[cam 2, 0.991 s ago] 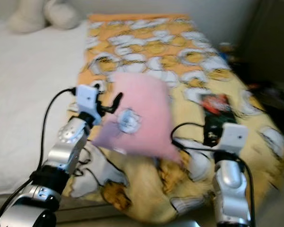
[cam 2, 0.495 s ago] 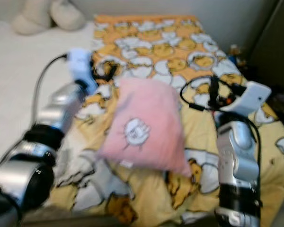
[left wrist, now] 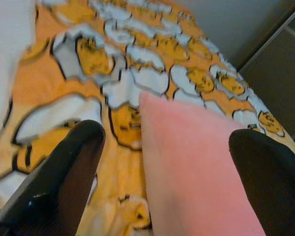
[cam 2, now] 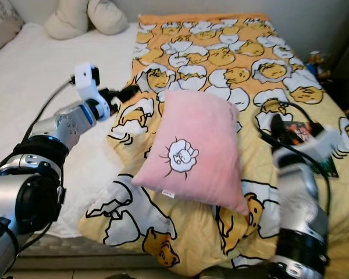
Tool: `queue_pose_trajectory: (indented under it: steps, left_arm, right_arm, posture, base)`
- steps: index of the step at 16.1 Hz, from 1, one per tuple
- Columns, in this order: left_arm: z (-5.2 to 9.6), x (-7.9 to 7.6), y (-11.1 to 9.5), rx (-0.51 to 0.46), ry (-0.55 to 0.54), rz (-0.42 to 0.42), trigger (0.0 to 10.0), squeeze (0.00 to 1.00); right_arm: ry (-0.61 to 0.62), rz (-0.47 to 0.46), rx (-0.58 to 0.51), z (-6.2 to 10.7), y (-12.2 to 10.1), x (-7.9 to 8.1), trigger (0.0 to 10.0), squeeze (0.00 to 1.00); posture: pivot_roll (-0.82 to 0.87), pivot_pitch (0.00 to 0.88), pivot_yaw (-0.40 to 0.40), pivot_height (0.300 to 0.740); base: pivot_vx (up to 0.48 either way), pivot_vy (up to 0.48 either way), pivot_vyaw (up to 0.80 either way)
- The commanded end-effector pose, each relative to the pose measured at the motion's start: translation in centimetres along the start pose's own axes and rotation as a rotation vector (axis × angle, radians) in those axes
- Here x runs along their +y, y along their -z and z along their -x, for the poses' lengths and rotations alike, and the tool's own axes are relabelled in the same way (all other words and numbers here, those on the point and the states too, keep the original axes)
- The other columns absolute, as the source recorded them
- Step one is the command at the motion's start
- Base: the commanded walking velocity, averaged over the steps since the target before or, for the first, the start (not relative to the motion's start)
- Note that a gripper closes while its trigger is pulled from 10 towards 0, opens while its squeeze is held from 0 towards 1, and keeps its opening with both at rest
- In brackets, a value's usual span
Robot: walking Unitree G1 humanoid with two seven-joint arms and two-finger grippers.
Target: Clean up the room
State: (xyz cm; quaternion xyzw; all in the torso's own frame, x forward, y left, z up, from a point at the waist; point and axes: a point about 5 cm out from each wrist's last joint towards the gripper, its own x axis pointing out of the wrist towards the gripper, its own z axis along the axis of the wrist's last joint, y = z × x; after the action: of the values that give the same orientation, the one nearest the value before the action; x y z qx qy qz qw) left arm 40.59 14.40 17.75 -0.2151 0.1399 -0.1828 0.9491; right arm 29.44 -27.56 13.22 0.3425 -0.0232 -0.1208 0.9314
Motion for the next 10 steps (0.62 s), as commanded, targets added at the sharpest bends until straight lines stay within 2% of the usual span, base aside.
queue_pose_trajectory:
  steps: [1,5,8,10]
  left_arm:
    - [-0.1,-0.3,-0.1,0.027,0.015,0.028,10.0,0.0]
    - [-0.6,-1.2,2.0,0.099,0.063,0.119,10.0,0.0]
    - [-1.1,-3.0,3.3,0.157,0.143,0.153,10.0,0.0]
    - [-1.5,-4.8,3.5,0.177,0.22,0.199,10.0,0.0]
  right_arm:
    - [0.0,-0.063,0.042,0.0,0.4,-0.2,10.0,0.0]
    - [-0.017,-0.125,0.125,0.6,2.2,0.1,10.0,0.0]
    - [-0.024,-0.167,0.168,0.8,3.7,0.8,10.0,0.0]
    - [-0.045,-0.252,0.213,1.4,5.6,2.2,10.0,0.0]
  posture:
    - [0.0,0.136,0.095,0.736]
    - [-0.02,0.154,0.098,0.736]
    - [-0.03,0.143,0.095,0.736]
    - [-0.03,0.135,0.093,0.736]
  base:
    - [0.0,0.0,0.0]
    - [0.0,0.0,0.0]
    - [0.0,0.0,0.0]
    - [0.0,0.0,0.0]
